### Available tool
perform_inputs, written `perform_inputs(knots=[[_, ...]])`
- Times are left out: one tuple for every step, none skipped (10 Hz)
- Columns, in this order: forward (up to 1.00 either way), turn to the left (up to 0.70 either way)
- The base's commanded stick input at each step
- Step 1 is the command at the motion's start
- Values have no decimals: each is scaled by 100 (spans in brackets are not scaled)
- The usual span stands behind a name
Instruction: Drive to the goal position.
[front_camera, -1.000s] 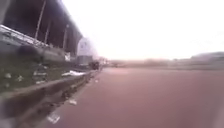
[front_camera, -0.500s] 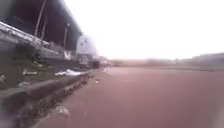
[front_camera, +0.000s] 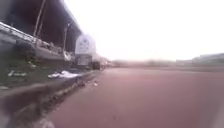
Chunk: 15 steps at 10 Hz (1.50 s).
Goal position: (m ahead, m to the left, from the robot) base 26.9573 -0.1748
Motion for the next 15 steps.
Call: perform_inputs(knots=[[70, 0], [70, 0], [70, 0], [70, 0], [70, 0], [70, 0], [70, 0], [70, 0], [70, 0], [70, 0], [70, 0], [70, 0], [70, 0], [70, 0], [70, 0]])
